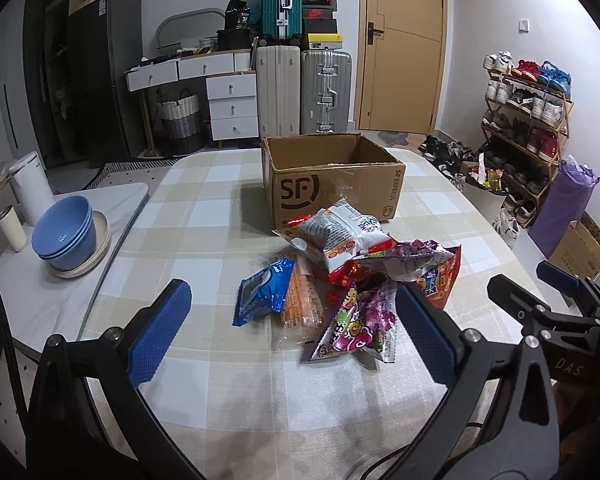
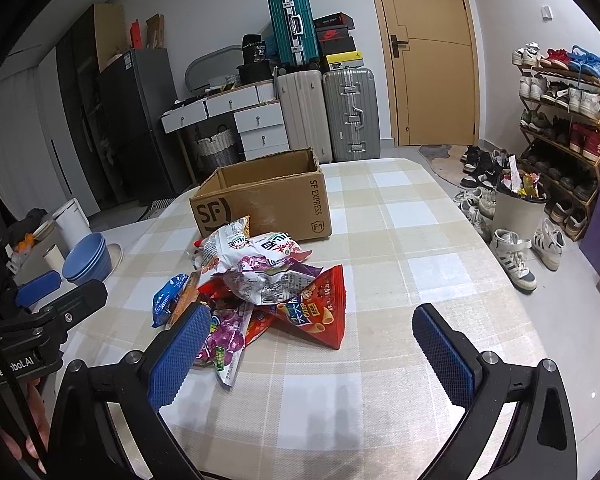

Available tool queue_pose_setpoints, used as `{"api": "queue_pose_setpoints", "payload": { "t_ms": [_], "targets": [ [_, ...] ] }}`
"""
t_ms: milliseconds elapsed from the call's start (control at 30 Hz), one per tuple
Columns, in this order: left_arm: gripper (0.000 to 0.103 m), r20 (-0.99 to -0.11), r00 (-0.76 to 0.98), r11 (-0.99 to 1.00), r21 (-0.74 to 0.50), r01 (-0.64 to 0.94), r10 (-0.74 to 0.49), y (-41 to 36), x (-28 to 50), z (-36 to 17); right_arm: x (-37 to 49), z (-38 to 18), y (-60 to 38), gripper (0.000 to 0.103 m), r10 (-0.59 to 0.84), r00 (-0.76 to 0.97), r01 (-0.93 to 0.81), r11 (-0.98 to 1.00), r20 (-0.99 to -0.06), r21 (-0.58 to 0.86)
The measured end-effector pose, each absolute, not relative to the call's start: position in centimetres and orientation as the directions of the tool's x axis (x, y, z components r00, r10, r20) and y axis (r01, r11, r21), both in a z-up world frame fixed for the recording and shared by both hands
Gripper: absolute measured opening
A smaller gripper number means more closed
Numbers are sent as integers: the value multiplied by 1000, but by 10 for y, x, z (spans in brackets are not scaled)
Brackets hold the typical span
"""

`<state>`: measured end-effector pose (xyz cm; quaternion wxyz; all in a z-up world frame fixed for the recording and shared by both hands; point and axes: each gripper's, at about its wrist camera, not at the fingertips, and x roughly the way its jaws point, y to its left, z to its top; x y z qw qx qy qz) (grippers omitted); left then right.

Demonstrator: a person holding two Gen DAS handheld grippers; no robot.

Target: Organize snacks

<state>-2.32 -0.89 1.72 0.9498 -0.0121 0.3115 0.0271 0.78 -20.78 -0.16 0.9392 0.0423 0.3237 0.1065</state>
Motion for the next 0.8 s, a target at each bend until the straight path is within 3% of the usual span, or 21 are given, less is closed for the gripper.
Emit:
{"api": "queue_pose_setpoints", "payload": {
  "t_ms": [800],
  "targets": [
    [102, -599, 800, 999, -1, -39, 31, -7, -23, 15, 6, -3, -207, 103, 243, 764, -189, 970, -597, 153]
  ]
}}
